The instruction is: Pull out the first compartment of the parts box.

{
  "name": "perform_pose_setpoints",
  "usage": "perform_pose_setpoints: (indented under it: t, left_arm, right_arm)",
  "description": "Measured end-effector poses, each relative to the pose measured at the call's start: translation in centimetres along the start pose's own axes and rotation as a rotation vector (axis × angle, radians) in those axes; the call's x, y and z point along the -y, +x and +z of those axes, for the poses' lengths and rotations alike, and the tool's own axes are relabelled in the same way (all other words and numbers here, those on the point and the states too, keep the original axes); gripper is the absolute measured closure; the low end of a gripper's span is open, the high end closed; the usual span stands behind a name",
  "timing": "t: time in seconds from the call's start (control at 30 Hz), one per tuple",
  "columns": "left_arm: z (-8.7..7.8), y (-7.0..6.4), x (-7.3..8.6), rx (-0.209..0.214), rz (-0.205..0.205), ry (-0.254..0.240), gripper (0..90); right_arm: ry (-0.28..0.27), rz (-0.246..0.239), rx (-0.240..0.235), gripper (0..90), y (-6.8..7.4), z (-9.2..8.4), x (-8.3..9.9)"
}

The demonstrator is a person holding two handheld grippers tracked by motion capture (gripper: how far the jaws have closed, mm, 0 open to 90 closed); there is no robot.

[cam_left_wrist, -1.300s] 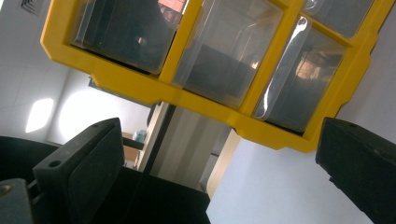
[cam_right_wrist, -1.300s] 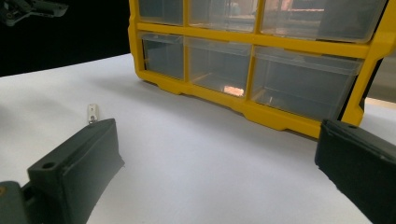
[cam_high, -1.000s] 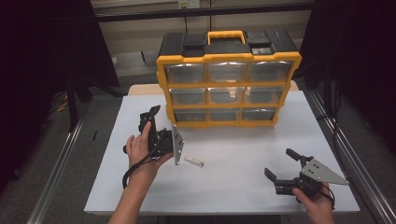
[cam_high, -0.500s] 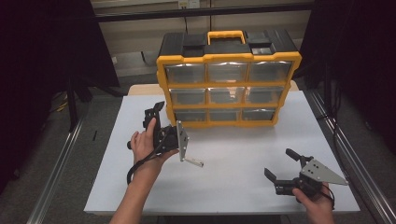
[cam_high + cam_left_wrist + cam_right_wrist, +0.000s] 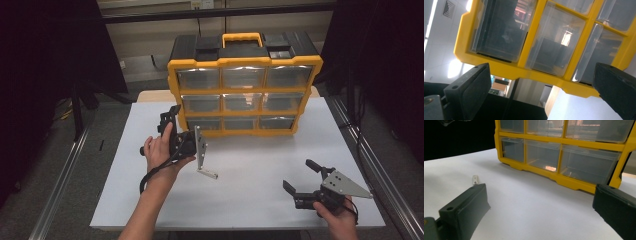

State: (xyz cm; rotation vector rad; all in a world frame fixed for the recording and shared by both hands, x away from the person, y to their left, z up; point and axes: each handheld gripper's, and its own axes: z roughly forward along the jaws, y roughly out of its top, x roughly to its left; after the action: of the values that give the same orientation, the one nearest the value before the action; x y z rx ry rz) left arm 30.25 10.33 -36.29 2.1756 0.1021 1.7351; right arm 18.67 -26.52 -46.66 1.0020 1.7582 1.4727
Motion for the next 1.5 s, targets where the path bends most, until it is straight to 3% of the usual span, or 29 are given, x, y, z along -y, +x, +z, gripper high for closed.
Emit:
perform_pose_setpoints:
  t: [1.03,1.13,1.2,1.23,1.5]
  left_arm:
    - [1.5,-0.4,-1.9,-0.018,0.052,0.004,2.8]
    - [1.8,-0.6,-1.9,-0.018,0.043,0.002,2.8]
    - [2.0,-0.4,-2.0,-0.019,0.061,0.009,2.8]
    - [2.1,-0.5,-2.0,-0.021,0.045,0.004,2.8]
    - [2.5,-0.3,-2.3,-0.029,0.052,0.006,2.8]
  right_arm:
    - [0.0,0.004,-0.007,0.0,0.1,0.0,0.0]
    - [0.001,0.003,-0.01,0.0,0.1,0.0,0.0]
    - [0.001,0.003,-0.009,0.0,0.1,0.0,0.0]
    - [0.001,0.002,-0.01,0.0,0.1,0.0,0.0]
    - [-0.002,0.002,-0.013,0.0,0.1,0.0,0.0]
